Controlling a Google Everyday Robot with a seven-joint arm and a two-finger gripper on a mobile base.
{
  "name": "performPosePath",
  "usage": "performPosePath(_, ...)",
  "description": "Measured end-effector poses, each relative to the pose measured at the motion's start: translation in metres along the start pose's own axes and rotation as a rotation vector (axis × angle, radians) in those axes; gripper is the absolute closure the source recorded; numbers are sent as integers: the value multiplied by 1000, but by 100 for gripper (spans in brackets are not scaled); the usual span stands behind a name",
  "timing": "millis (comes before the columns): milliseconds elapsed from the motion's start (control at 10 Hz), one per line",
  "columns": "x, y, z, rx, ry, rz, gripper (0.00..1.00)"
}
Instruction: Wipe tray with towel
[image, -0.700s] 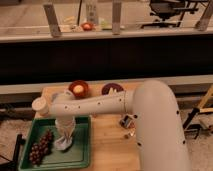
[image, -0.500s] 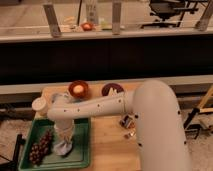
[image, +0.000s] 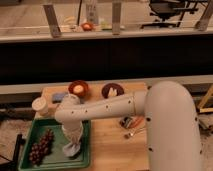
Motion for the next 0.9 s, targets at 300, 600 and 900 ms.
performPosePath(300,20,-17,-9,35,34,-27,100)
performPosePath(600,19,-59,-7,65,35,-154,100)
performPosePath(900,1,-85,-2,92,3,-306,100)
